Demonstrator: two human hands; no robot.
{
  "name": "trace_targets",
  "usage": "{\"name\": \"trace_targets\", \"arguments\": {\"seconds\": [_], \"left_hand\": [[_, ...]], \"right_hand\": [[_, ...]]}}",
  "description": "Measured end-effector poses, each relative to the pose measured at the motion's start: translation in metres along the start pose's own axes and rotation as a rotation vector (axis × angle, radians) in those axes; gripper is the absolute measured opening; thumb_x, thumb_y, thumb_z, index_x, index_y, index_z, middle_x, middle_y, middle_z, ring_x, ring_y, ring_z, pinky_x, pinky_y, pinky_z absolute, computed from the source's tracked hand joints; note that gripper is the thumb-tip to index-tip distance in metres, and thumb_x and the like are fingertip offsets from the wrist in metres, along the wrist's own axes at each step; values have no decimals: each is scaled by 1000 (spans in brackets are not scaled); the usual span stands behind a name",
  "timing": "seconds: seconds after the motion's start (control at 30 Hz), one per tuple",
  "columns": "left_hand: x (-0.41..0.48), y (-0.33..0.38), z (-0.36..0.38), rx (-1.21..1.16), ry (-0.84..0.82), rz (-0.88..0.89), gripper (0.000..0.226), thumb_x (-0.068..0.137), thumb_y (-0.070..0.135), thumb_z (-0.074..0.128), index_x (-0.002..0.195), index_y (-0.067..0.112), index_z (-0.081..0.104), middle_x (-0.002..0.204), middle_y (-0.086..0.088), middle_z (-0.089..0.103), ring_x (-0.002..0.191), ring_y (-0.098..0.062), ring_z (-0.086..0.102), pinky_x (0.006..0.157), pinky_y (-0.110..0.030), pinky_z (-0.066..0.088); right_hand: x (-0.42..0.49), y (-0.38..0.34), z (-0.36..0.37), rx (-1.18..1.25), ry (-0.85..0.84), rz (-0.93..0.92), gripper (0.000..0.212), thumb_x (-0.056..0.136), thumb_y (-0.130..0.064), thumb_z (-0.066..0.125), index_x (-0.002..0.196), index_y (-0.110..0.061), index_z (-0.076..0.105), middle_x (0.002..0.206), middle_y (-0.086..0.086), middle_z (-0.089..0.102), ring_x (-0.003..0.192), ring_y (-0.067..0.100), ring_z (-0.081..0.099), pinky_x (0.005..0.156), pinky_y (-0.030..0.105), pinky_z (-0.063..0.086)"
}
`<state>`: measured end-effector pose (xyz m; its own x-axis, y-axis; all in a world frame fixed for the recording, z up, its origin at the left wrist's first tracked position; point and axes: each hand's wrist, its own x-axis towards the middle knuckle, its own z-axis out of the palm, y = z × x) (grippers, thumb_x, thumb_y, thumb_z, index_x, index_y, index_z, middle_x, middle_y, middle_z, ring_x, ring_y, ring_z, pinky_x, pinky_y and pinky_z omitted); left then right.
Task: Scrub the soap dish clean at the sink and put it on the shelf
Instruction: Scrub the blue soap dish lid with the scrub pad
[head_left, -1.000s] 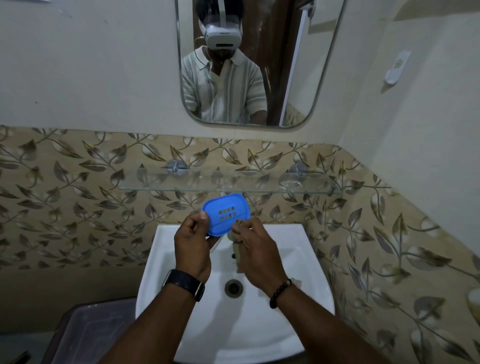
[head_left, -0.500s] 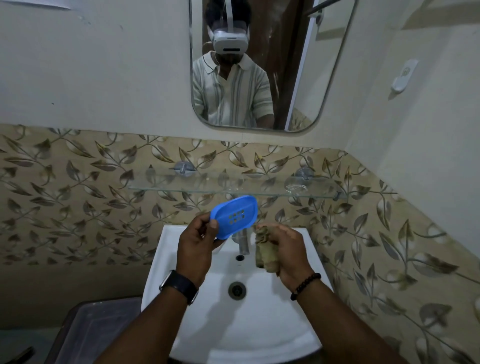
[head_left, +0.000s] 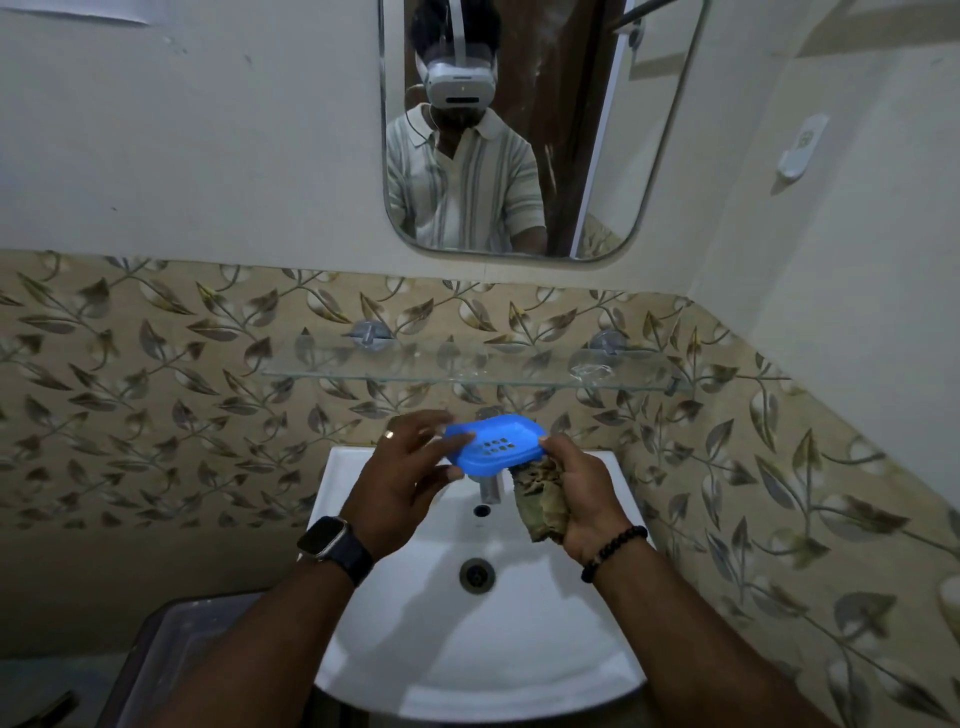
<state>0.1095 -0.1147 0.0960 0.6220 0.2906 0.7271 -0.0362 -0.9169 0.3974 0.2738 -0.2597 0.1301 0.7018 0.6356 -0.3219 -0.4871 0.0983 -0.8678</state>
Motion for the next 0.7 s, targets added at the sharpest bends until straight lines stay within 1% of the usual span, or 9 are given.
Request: {"name": "trace_targets", "arguments": {"seconds": [0.07, 0.13, 0.2, 0.27, 0.33, 0.4, 0.47, 0.63, 0.7], "left_hand": [[-3, 5, 8, -184, 105, -269, 43, 94, 24, 67, 136, 24, 59, 135, 3, 52, 121, -13, 56, 97, -26, 50], [-1, 13, 14, -505, 172, -623, 45, 92, 18, 70, 135, 22, 58, 121, -2, 63, 98, -18, 69, 82, -34, 60], [1, 20, 17, -850, 213, -849, 38, 93, 16, 69, 130, 12, 62, 103, -13, 72, 79, -25, 73, 73, -38, 62], [0, 25, 17, -1023, 211, -910, 41, 89, 27, 70, 125, 8, 65, 98, -18, 75, 78, -29, 73, 71, -37, 62], [1, 31, 16, -1073, 197, -934, 41, 85, 31, 73, 121, 14, 65, 99, -20, 76, 81, -33, 74, 71, -39, 62], [3, 31, 18, -1069, 228, -964, 28, 89, 20, 72, 116, 21, 64, 96, -22, 76, 82, -34, 74, 71, -40, 63], [5, 28, 18, -1048, 251, -983, 25, 93, 12, 68, 115, 22, 63, 94, -23, 75, 81, -34, 75, 71, -39, 63], [-1, 23, 17, -1057, 266, -968, 31, 96, 10, 64, 126, 19, 62, 89, -19, 75, 79, -30, 73, 71, -35, 63], [-4, 20, 17, -1056, 281, -962, 34, 96, 11, 64, 129, 19, 61, 85, -15, 76, 78, -28, 74, 71, -34, 63]], "right_hand": [[-2, 2, 2, 0, 19, -21, 26, 91, -15, 63, 104, 7, 69, 81, 19, 65, 60, 24, 62, 56, 31, 49], [-3, 4, 3, -8, 34, -45, 21, 92, -15, 62, 98, 5, 70, 74, 16, 64, 57, 23, 62, 51, 29, 49], [-6, 8, 5, -36, 45, -72, 18, 93, -14, 61, 87, 0, 70, 64, 12, 64, 50, 21, 61, 44, 27, 48], [-8, 13, 6, -68, 51, -97, 20, 94, -13, 60, 79, -3, 69, 56, 8, 65, 44, 18, 61, 40, 26, 48], [-9, 18, 6, -117, 47, -109, 22, 95, -14, 59, 77, -5, 68, 56, 6, 66, 44, 16, 62, 41, 24, 49], [-8, 24, 5, -173, 48, -124, 24, 95, -14, 59, 74, -7, 67, 57, 5, 66, 45, 14, 61, 42, 23, 49], [-7, 27, 4, -198, 50, -132, 25, 96, -15, 60, 73, -8, 67, 58, 4, 67, 46, 13, 62, 42, 23, 49], [-2, 31, 9, -278, 95, -229, 6, 91, -19, 69, 95, -16, 71, 73, 0, 75, 60, 9, 70, 53, 26, 56], [1, 34, 12, -323, 122, -289, 15, 88, -22, 72, 103, -25, 70, 79, 0, 76, 69, 12, 73, 63, 33, 60]]}}
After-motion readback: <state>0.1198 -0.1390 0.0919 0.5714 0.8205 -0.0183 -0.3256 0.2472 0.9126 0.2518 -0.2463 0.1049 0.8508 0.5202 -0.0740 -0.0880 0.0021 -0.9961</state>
